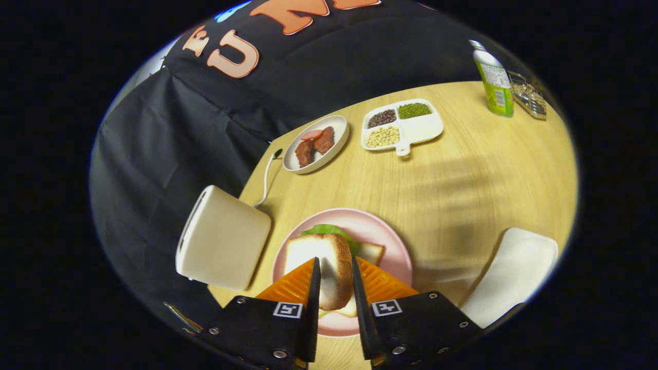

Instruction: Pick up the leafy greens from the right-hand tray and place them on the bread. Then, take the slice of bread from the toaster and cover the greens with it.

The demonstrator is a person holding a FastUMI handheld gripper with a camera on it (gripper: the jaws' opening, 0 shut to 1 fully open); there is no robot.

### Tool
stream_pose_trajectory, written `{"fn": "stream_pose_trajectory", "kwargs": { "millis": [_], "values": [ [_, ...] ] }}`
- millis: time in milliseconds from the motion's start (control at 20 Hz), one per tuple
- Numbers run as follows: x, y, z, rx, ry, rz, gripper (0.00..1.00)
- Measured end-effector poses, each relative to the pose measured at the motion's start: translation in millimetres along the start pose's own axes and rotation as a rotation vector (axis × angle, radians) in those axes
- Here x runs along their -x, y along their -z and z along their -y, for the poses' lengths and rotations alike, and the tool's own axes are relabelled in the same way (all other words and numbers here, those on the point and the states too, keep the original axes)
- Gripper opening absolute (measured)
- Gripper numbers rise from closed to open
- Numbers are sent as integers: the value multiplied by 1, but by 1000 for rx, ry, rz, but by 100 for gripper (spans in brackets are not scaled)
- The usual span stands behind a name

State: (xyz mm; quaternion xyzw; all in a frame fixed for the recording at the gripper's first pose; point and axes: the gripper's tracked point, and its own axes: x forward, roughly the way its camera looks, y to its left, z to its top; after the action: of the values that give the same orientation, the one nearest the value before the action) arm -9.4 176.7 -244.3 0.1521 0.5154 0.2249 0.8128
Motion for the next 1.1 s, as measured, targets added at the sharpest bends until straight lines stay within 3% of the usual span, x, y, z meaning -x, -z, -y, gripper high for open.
{"fn": "stream_pose_trajectory", "kwargs": {
  "millis": [150, 450, 850, 1100],
  "values": [
    [8, -8, 9, 61, 50, 69, 53],
    [44, -54, 4, 179, 103, 302, 76],
    [112, -114, -7, 299, 223, 627, 94],
    [167, -144, -21, 349, 281, 847, 97]
  ]
}}
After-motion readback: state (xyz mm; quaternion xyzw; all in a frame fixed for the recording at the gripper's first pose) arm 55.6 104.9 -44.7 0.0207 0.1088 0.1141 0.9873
